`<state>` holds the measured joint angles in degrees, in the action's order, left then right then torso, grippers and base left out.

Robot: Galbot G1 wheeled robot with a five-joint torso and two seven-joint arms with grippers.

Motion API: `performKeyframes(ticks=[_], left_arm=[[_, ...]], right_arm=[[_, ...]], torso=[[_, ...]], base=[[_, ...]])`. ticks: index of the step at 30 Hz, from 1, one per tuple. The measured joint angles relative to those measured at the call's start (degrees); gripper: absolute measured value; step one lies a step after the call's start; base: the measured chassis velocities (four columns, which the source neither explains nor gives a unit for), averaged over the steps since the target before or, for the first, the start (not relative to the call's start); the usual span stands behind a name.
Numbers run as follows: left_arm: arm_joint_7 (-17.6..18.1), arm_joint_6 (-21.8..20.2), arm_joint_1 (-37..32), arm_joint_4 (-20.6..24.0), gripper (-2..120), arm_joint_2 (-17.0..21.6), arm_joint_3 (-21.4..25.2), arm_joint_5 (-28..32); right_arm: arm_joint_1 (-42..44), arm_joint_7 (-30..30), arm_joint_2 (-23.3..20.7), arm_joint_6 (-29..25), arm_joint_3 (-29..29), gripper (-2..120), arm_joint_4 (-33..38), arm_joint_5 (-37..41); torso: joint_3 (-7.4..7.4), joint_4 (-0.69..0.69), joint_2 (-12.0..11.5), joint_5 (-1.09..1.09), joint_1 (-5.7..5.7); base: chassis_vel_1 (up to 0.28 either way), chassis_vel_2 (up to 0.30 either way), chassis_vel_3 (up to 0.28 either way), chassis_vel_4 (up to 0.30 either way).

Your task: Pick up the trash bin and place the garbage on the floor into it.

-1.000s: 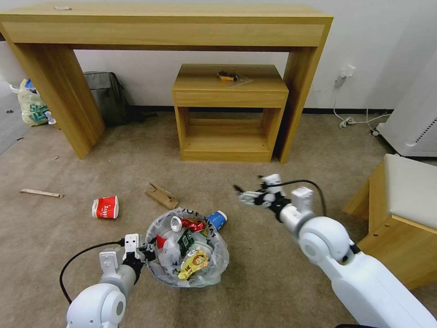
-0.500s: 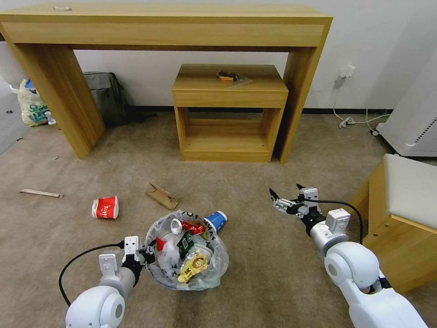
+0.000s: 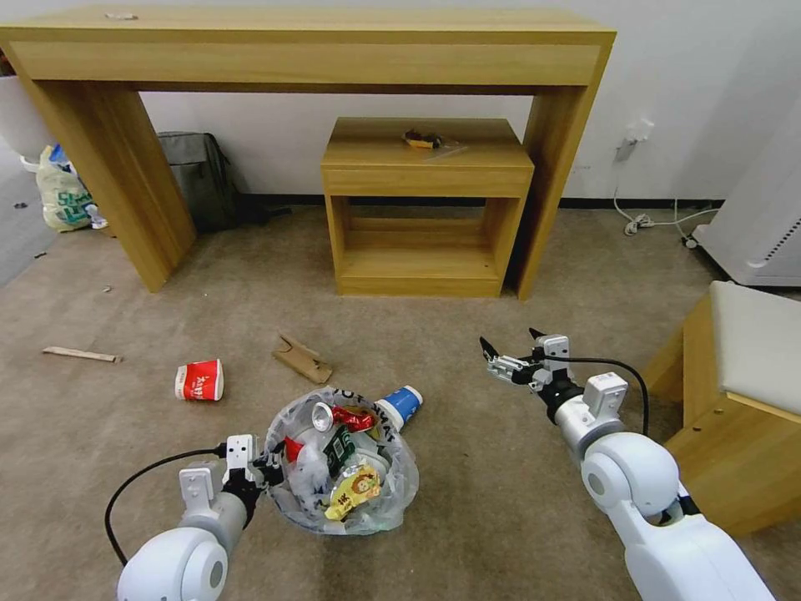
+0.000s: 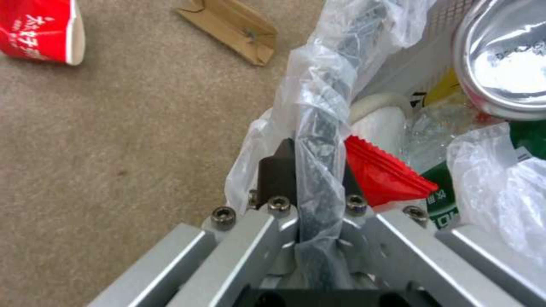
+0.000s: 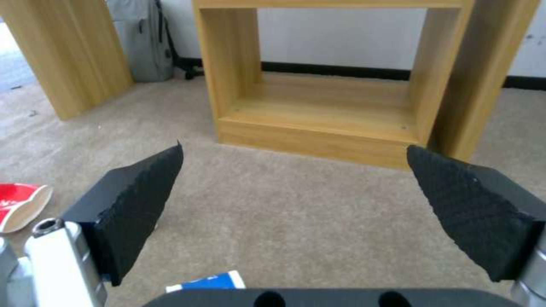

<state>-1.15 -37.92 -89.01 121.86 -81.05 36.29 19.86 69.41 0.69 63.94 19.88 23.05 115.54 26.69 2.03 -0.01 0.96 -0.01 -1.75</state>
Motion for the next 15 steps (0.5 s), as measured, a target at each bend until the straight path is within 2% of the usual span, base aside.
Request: performKeyframes(ticks=[15], left_arm=[[-0.3,0.1,-0.2,0.2,0,0.4,0.3,0.1]], right_arm=[[0.4,-0.2,0.5,1.1,-1.2,100,1.1,-0.4]], torso=[[0.00,0.00,0.0,0.01,-0.01]], base=[[0.091,0.104,-0.094,-0.095]])
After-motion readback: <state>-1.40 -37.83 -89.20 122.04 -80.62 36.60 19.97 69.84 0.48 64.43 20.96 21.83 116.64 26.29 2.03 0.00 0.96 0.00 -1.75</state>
